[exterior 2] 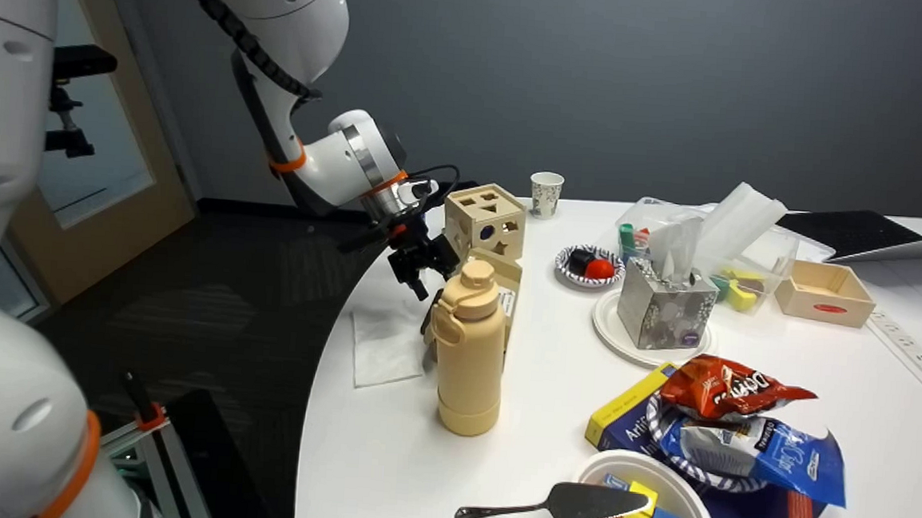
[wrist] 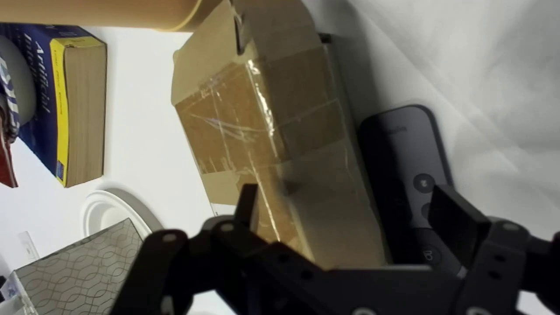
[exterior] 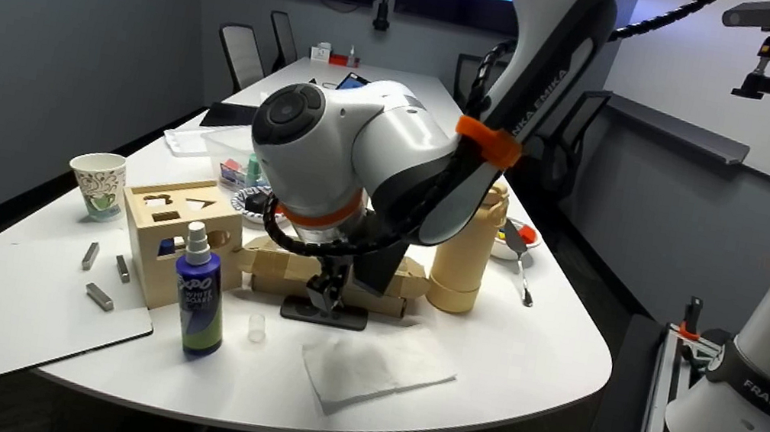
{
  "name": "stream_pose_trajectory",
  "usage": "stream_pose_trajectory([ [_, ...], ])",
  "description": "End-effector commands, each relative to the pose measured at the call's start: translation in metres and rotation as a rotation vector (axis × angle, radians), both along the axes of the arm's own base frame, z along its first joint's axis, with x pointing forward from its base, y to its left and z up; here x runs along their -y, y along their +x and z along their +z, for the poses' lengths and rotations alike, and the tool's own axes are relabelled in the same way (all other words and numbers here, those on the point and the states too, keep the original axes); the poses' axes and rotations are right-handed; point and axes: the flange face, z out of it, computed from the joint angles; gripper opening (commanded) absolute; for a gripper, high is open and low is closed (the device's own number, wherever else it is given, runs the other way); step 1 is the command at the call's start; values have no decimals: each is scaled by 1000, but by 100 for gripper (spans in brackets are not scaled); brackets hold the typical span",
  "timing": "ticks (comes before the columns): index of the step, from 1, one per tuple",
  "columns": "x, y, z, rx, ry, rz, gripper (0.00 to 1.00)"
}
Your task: Open the brown box.
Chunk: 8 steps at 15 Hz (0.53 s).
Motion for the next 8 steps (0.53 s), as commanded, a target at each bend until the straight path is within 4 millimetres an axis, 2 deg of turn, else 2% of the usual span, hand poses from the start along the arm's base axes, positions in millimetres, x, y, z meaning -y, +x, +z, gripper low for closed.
stream_pose_trajectory([
  [1,0,15,-9,7,-44,14,100],
  [8,7,28,-16,19,-86,-1,100],
])
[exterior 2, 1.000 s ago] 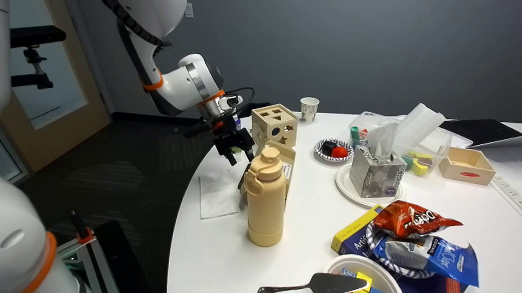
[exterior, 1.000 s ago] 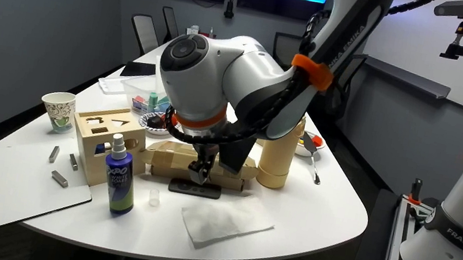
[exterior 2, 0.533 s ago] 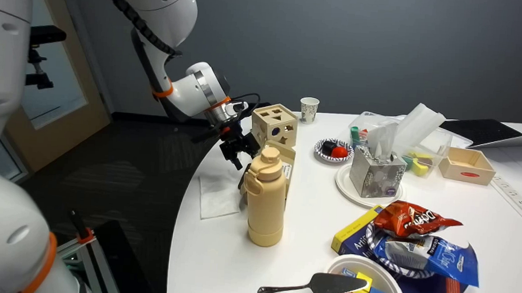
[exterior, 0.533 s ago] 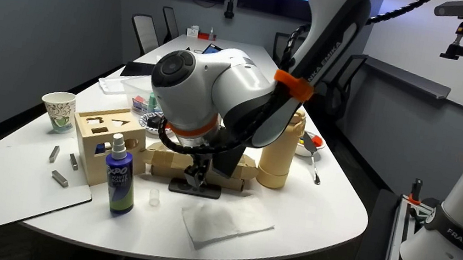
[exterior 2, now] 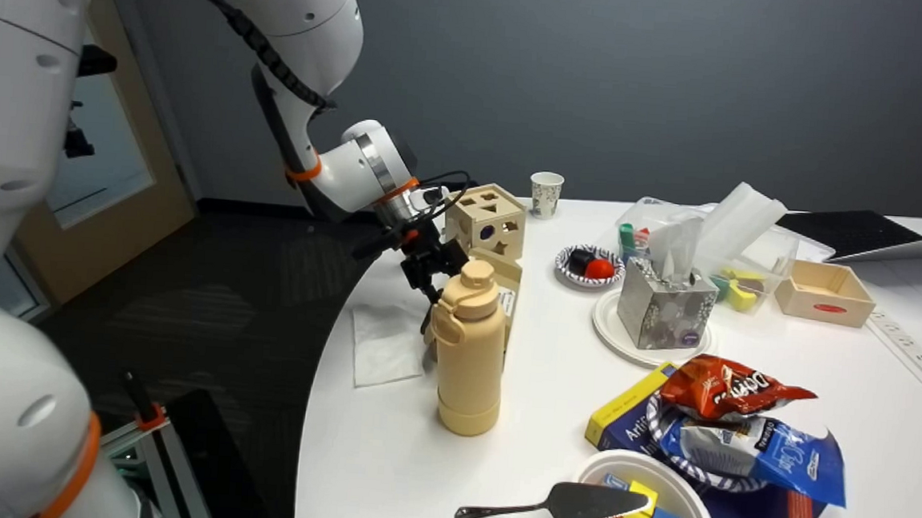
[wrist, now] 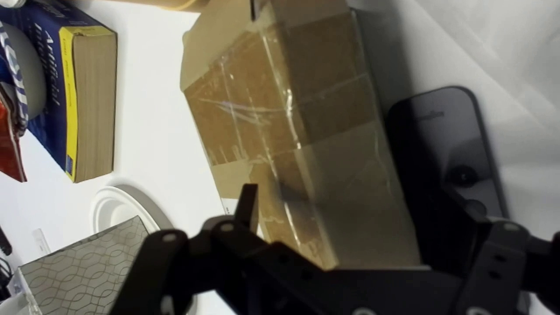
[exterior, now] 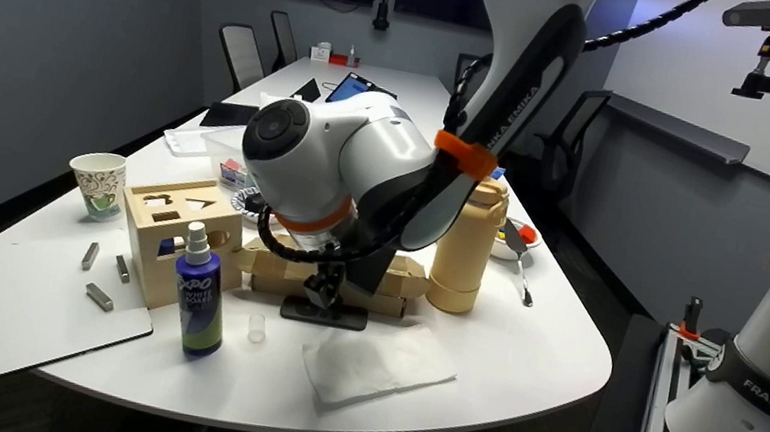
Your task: Open the brown box.
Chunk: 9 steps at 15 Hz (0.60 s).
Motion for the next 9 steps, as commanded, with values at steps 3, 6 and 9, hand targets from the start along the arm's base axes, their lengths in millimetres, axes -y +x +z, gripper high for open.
stream_pose_trajectory([
  [3,2,13,0,21,-65,3,100],
  [6,5,17,3,28,-71,-2,100],
  [9,7,19,8,36,-63,-8,100],
])
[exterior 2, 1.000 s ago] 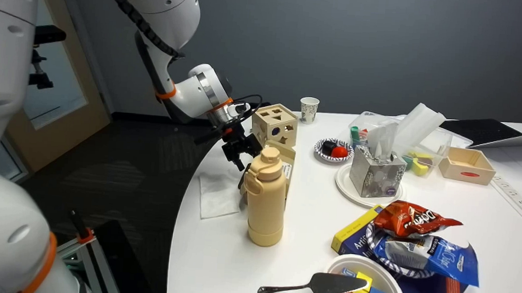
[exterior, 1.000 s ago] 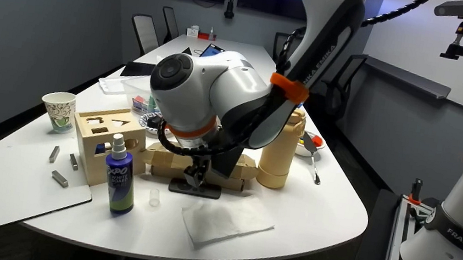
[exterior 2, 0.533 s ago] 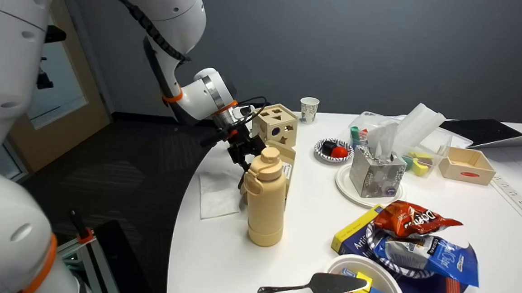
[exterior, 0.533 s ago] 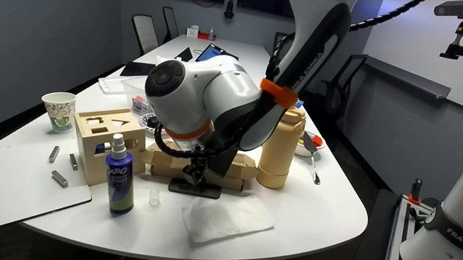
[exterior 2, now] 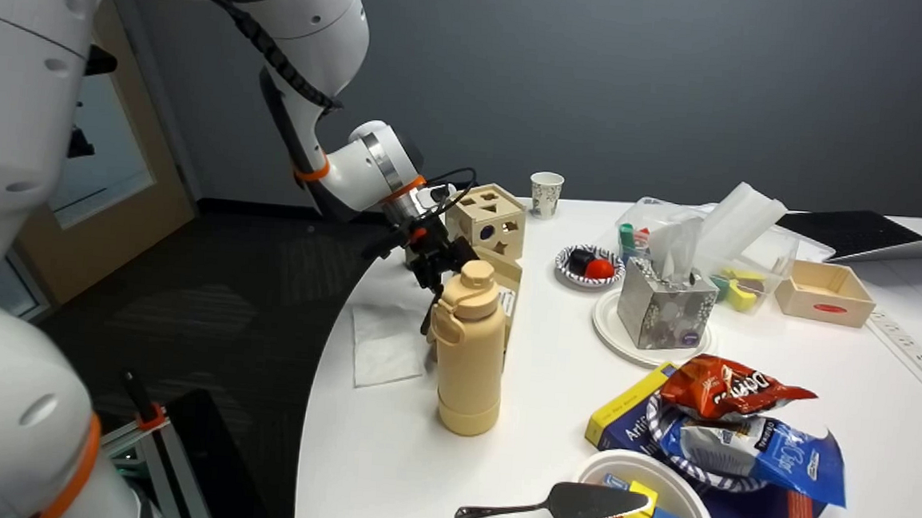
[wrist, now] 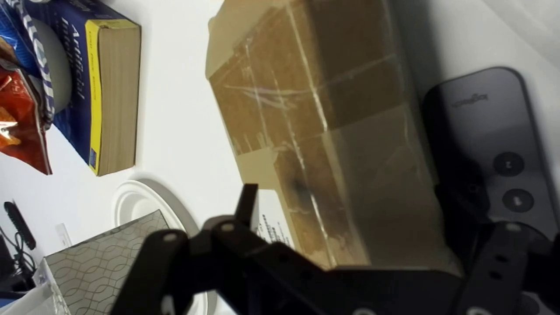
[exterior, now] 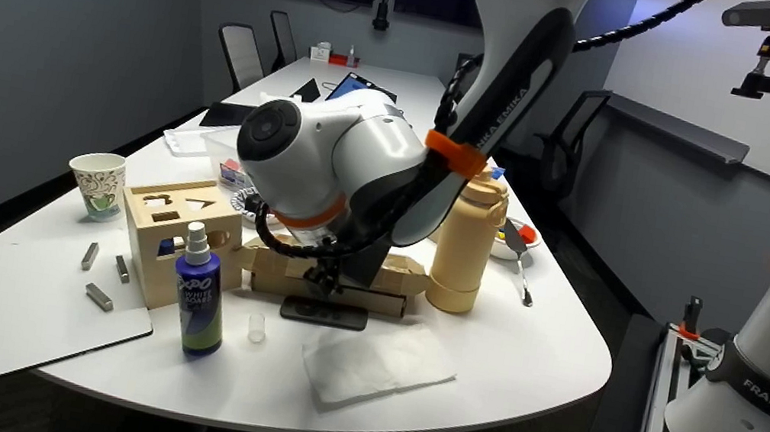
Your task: Open the brown box.
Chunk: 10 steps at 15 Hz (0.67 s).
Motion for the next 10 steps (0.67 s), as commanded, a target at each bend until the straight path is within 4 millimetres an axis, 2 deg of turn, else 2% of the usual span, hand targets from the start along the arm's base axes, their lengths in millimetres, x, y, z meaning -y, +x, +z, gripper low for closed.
stream_pose_trajectory([
  [1,0,7,9,27,-21,2,100],
  [10,15,23,48,101,-62,-28,100],
])
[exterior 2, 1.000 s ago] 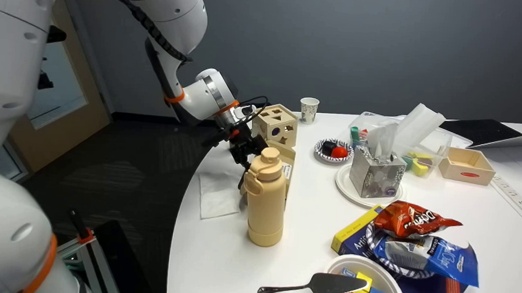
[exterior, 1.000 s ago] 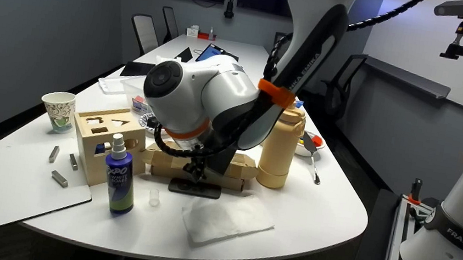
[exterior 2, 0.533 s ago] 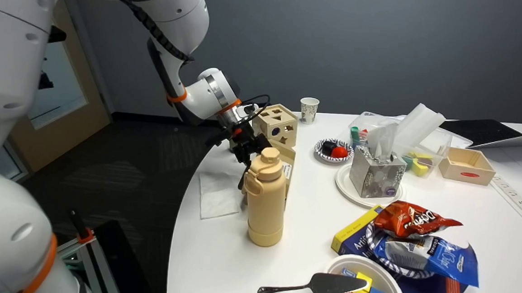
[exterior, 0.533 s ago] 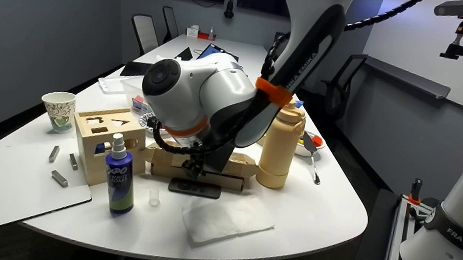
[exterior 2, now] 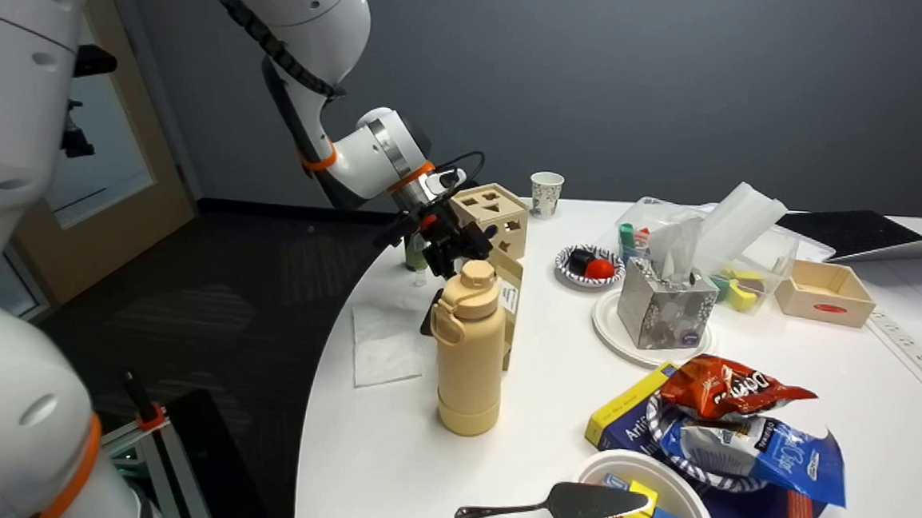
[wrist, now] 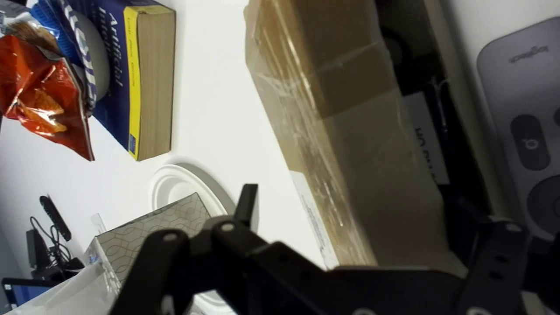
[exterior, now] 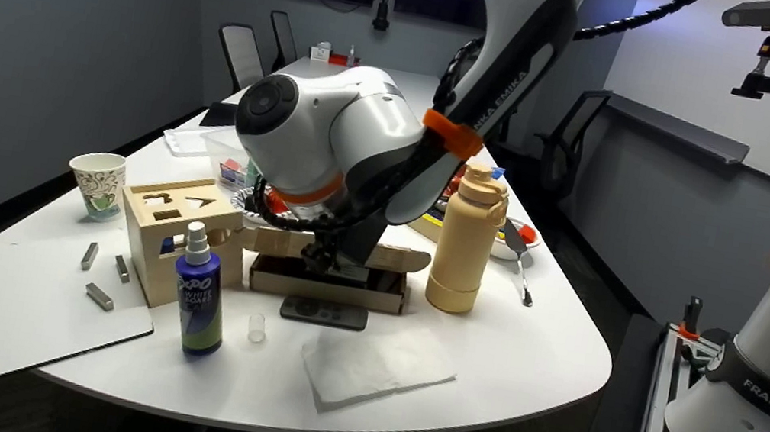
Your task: Open the brown box.
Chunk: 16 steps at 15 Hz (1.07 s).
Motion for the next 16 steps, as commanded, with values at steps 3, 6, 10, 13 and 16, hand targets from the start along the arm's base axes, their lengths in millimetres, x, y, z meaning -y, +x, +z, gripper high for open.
stream_pose_trajectory([
  [3,9,12,35,74,-68,-14,100],
  [6,16,19,39,99,-117,-37,100],
  [10,26,29,44,133,-173,-69,100],
  [13,36,36,47,156,-211,-103,100],
  [16,48,44,46,178,-244,-144,100],
])
